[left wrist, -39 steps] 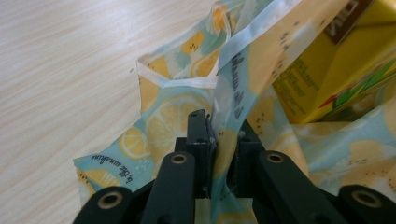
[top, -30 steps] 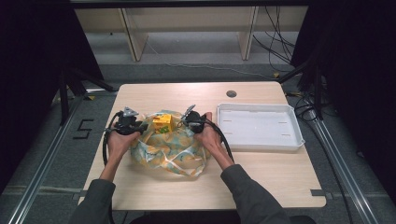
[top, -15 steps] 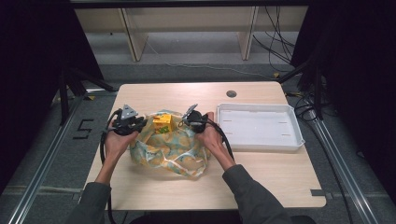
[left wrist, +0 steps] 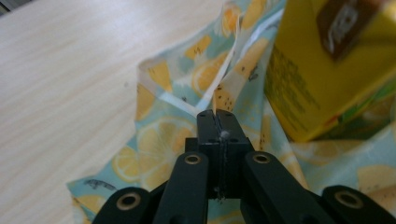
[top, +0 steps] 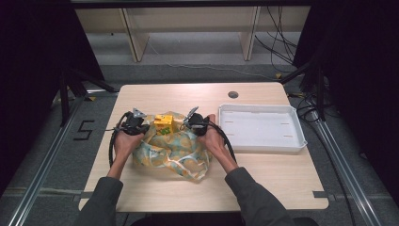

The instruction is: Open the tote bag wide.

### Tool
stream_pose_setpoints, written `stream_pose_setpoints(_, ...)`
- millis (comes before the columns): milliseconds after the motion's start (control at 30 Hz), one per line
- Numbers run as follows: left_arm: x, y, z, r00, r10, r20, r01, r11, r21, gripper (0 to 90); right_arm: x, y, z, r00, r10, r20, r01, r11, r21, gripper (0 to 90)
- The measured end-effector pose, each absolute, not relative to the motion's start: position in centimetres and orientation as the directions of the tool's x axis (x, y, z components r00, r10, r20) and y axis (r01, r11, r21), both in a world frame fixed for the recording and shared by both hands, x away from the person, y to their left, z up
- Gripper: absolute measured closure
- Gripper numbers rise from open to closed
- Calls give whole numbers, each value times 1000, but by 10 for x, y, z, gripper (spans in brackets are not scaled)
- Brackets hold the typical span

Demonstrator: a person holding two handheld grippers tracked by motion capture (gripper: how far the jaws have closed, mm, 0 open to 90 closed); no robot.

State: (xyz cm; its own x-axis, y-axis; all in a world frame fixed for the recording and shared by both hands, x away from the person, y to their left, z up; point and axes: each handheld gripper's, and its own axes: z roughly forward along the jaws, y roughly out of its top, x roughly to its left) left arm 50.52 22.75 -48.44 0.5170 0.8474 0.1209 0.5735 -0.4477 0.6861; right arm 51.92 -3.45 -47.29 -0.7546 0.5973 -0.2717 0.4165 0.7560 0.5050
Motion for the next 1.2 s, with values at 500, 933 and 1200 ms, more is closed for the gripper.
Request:
stream_pose_setpoints(500,498,232,-491,520,850,91,586,-432,686,817,513,-36,-487,-770,590,-244,431,762,482,873)
stream_pose_setpoints(933,452,246,-441,499,866,30,517,-325,792,434,510,-58,-447,-724,657,-211,411,657,632,529)
stream_pose_setpoints(1200,405,244,-435,509,856,-89,514,-219,829,309,500,-58,-422,-762,627,-161,360,618,699,481)
